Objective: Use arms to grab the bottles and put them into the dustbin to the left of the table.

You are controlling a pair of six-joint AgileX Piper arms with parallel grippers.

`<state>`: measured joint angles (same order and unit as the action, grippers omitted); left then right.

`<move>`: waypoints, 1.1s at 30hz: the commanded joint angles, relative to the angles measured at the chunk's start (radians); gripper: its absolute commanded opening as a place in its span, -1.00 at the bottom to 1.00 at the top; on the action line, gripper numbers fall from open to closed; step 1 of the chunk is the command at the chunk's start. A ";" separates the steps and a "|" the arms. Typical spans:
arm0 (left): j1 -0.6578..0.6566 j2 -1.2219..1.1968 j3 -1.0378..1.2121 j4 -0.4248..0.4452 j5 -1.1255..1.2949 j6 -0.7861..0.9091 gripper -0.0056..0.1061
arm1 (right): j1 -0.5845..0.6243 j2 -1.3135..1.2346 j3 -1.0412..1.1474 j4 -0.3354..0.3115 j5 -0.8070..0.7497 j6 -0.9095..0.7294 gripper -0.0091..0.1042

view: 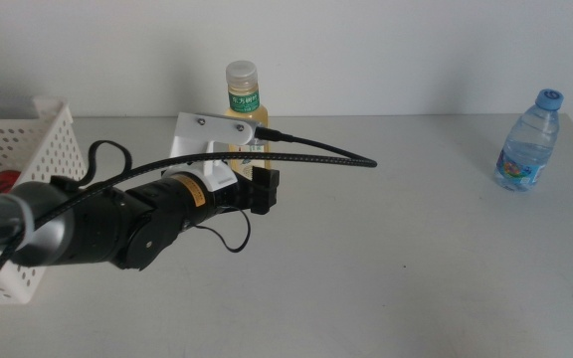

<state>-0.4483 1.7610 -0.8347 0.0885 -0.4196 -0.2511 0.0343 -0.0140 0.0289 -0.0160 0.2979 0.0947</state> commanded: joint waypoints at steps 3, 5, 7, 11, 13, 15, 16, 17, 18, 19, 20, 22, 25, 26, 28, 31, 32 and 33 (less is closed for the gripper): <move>-0.009 0.034 -0.119 -0.020 -0.079 -0.004 0.72 | -0.006 -0.021 -0.010 -0.011 -0.072 -0.012 0.25; -0.008 0.062 -0.159 -0.044 -0.079 0.016 0.73 | -0.006 -0.021 -0.010 -0.011 -0.072 -0.012 0.25; -0.008 0.089 -0.200 -0.067 -0.076 0.048 0.73 | -0.006 -0.021 -0.010 -0.011 -0.072 -0.012 0.25; -0.008 0.123 -0.253 -0.124 -0.057 0.103 0.73 | -0.006 -0.021 -0.010 -0.011 -0.072 -0.012 0.25; -0.008 0.133 -0.263 -0.169 -0.062 0.129 0.73 | -0.006 -0.021 -0.010 -0.011 -0.072 -0.012 0.25; -0.007 0.136 -0.264 -0.207 -0.072 0.154 0.73 | -0.006 -0.021 -0.010 -0.011 -0.072 -0.012 0.25; -0.007 0.136 -0.264 -0.224 -0.077 0.171 0.73 | -0.006 -0.021 -0.010 -0.011 -0.072 -0.012 0.25; -0.007 0.136 -0.264 -0.236 -0.085 0.190 0.73 | -0.006 -0.021 -0.010 -0.011 -0.072 -0.012 0.25; -0.007 0.136 -0.264 -0.245 -0.089 0.201 0.73 | -0.006 -0.021 -0.010 -0.011 -0.072 -0.012 0.25; -0.007 0.136 -0.264 -0.257 -0.090 0.211 0.73 | -0.006 -0.021 -0.010 -0.011 -0.072 -0.012 0.25; -0.007 0.136 -0.264 -0.265 -0.090 0.219 0.73 | -0.006 -0.021 -0.010 -0.011 -0.072 -0.012 0.25; -0.007 0.136 -0.264 -0.269 -0.084 0.233 0.73 | -0.006 -0.021 -0.010 -0.011 -0.072 -0.012 0.25; -0.003 0.136 -0.264 -0.270 -0.081 0.251 0.73 | -0.006 -0.021 -0.010 -0.011 -0.072 -0.012 0.25; -0.003 0.136 -0.264 -0.270 -0.081 0.251 0.73 | -0.006 -0.021 -0.010 -0.011 -0.072 -0.012 0.25; 0.004 0.136 -0.264 -0.270 -0.080 0.251 0.73 | -0.006 -0.021 -0.010 -0.011 -0.072 -0.012 0.25; 0.017 0.136 -0.263 -0.271 -0.058 0.251 0.73 | -0.006 -0.021 -0.010 -0.011 -0.072 -0.012 0.25; 0.020 0.136 -0.263 -0.271 -0.052 0.251 0.73 | -0.006 -0.021 -0.010 -0.011 -0.072 -0.012 0.25; 0.020 0.136 -0.263 -0.270 -0.051 0.251 0.73 | -0.006 -0.021 -0.010 -0.011 -0.072 -0.012 0.25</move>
<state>-0.4309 1.9473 -1.0694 -0.1737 -0.4079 0.0000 0.0343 -0.0140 0.0289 -0.0160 0.2979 0.0947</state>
